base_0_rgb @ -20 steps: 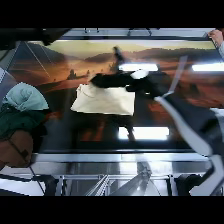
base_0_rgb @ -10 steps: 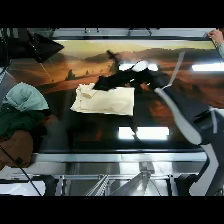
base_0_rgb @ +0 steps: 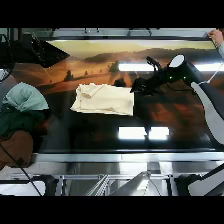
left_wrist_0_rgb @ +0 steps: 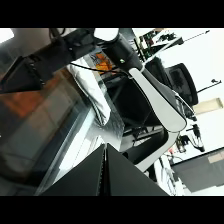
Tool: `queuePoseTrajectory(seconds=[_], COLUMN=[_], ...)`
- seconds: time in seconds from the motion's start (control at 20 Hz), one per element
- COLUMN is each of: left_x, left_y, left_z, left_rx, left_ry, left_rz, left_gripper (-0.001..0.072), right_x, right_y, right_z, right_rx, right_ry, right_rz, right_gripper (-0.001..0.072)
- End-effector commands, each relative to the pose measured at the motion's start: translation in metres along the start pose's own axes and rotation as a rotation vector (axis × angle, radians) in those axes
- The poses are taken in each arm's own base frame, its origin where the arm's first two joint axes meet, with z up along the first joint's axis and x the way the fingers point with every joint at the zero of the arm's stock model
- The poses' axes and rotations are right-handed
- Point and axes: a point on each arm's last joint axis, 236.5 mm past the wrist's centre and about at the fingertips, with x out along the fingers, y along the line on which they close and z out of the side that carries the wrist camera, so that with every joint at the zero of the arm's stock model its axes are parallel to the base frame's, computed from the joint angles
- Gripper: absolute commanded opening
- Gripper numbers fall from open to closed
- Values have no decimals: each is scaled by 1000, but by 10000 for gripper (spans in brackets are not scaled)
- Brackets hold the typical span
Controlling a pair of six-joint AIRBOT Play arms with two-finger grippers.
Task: Fold the shirts.
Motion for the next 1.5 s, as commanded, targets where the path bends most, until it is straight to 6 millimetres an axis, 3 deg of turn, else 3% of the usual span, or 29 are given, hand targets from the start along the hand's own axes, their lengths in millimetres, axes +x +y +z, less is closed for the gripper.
queuePoseTrajectory(seconds=[0.0, 0.25, 0.35, 0.4, 0.45, 0.5, 0.55, 0.65, 0.75, 0.85, 1.05, 1.1, 1.2, 1.35, 1.45], left_x=[9, 8, 10, 12, 12, 13, 14, 17, 20, 21, 23, 22, 22, 22, 22], left_y=[-1, -1, -2, -2, -2, -3, -3, -5, -6, -7, -9, -9, -10, -9, -9], left_z=[1, 1, 1, 0, 0, -1, -1, -3, -4, -5, -9, -10, -11, -11, -11], left_rx=[5, 5, 5, 6, 6, 6, 6, 8, 9, 9, 10, 10, 10, 9, 10], left_ry=[1, 0, 4, 8, 7, 10, 12, 21, 28, 33, 51, 56, 59, 58, 58], left_rz=[-1, 0, -2, -5, -4, -6, -7, -12, -16, -19, -27, -29, -30, -29, -29], left_gripper=[5, 5, 5, 5, 5, 4, 4, 5, 4, 5, 4, 5, 4, 5, 4], right_x=[27, 76, 86, 86, 83, 77, 67, 40, -10, -82, -268, -309, -369, -432, -466], right_y=[-30, -17, 6, 19, 34, 50, 65, 82, 92, 83, 16, -5, -49, -136, -189], right_z=[3, -10, -11, -9, -4, 2, 7, 14, 19, 22, 33, 31, 24, 6, -19], right_rx=[121, 186, 166, 162, 148, 124, 115, 90, 41, 14, 109, 160, 244, 428, 536], right_ry=[4, 82, 89, 81, 63, 38, 20, -18, -68, -142, -499, -593, -725, -891, -966], right_rz=[-8, 89, 174, 220, 280, 351, 420, 460, 467, 397, 112, 59, -3, -63, -99], right_gripper=[667, 667, 665, 620, 374, 78, 15, 14, 14, 13, 14, 14, 14, 13, 13])
